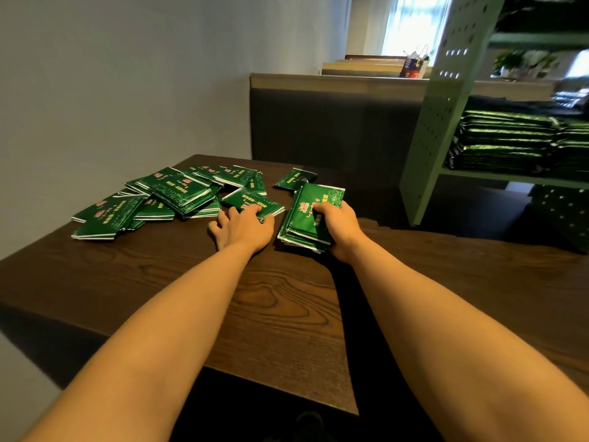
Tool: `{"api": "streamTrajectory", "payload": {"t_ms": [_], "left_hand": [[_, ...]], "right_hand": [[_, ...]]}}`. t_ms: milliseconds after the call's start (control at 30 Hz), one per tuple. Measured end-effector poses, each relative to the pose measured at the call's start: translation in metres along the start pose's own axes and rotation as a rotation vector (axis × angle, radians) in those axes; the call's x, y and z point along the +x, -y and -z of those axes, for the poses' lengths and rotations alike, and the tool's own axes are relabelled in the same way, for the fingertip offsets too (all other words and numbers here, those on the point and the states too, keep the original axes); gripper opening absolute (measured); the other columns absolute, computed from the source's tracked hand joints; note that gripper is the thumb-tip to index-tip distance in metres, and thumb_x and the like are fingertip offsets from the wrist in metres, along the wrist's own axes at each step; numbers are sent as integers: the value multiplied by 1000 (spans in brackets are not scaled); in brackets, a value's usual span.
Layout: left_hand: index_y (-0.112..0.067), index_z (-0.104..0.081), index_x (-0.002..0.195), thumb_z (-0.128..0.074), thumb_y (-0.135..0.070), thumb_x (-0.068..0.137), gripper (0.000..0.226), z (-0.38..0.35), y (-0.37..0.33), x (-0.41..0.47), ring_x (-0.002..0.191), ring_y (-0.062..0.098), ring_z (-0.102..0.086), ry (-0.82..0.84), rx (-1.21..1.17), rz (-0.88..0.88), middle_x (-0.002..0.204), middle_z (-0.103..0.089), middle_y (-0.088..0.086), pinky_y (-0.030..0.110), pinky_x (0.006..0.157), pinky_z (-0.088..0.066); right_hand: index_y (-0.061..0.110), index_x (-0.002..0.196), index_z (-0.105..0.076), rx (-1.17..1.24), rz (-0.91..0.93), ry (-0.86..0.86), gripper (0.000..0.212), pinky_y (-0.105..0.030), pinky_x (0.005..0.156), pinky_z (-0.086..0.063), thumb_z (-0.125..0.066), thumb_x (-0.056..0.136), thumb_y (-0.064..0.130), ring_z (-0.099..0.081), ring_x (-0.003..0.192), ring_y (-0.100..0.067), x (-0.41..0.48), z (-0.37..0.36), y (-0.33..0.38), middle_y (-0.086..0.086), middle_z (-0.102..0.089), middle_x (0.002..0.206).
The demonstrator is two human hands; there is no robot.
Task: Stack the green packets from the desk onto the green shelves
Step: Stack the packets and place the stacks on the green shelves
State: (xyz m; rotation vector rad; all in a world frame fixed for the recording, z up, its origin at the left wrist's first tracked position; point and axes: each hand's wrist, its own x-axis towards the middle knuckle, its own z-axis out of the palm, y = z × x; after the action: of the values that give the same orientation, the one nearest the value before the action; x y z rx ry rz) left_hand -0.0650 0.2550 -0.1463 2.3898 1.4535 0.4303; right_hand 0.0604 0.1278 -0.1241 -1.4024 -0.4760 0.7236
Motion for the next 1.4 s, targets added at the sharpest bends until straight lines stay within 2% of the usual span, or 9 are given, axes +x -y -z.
{"api": "streamTrajectory", "payload": {"t_ms": [167, 333, 533, 633, 733, 900, 1067, 1200, 1400], "left_hand": [[-28, -55, 87, -54, -45, 96, 19, 1, 6, -3, 135, 36, -41, -144, -283, 11, 98, -61, -2, 53, 114, -19], [-28, -60, 114, -63, -30, 93, 21, 5, 4, -7, 112, 27, -59, -175, -318, -43, 113, -66, -1, 44, 109, -33], [-6, -67, 125, -60, -2, 92, 34, 13, 2, -21, 108, 33, -64, -184, -626, -146, 121, -68, 13, 27, 88, -51], [-2, -67, 122, -57, 3, 93, 32, 21, -5, -31, 96, 22, -64, -190, -786, -154, 119, -68, 13, 2, 66, -46], [-5, -69, 121, -56, 4, 93, 32, 28, -13, -36, 89, 7, -59, -185, -871, -159, 117, -68, 9, -2, 63, -43], [-7, -70, 116, -52, 4, 94, 31, 39, -16, -46, 83, -2, -57, -175, -939, -169, 105, -65, -2, -1, 64, -43], [-17, -60, 106, -51, 2, 92, 26, 47, 3, -51, 97, 11, -59, -201, -802, -285, 104, -63, 0, 10, 71, -43], [-14, -59, 113, -55, -4, 92, 24, 48, 33, -44, 89, 17, -61, -260, -714, -266, 105, -60, 0, 21, 71, -45], [-22, -46, 139, -58, -24, 91, 50, 45, 80, -2, 133, 26, -40, -367, -235, -68, 146, -44, 4, 44, 104, -37]], "right_hand": [[13, 96, -64, 18, -22, 40, 10, -45, 88, -58, -57, 98, 8, -73, 84, -27, -2, 0, 3, -10, -72, 93], [9, 101, -63, 74, -77, 10, 5, -42, 78, -59, -62, 96, 9, -72, 77, -26, -2, 3, 3, -11, -71, 89], [8, 93, -63, 128, -142, -31, 4, -19, 42, -45, -65, 96, 8, -60, 41, -11, -10, 1, 6, -3, -61, 64], [6, 104, -66, 167, -161, -2, 9, -24, 50, -53, -63, 96, 9, -68, 53, -16, -18, -7, 9, -8, -66, 78], [1, 126, -67, 196, -178, 56, 34, -48, 86, -62, -60, 95, 12, -75, 99, -36, -26, -19, 15, -18, -75, 109], [4, 124, -66, 201, -174, 127, 31, -48, 91, -58, -54, 100, 17, -73, 104, -36, -36, -29, 23, -19, -74, 117], [3, 120, -66, 105, -158, 97, 25, -56, 100, -55, -59, 98, 12, -71, 112, -40, -39, -48, 23, -22, -73, 117], [3, 129, -61, 45, -154, 74, 36, -46, 81, -62, -65, 94, 10, -74, 95, -34, -32, -61, 11, -19, -73, 108], [14, 98, -64, -63, -34, 54, 9, -37, 80, -59, -67, 94, 6, -71, 83, -23, -15, -72, -5, -8, -72, 94]]}}
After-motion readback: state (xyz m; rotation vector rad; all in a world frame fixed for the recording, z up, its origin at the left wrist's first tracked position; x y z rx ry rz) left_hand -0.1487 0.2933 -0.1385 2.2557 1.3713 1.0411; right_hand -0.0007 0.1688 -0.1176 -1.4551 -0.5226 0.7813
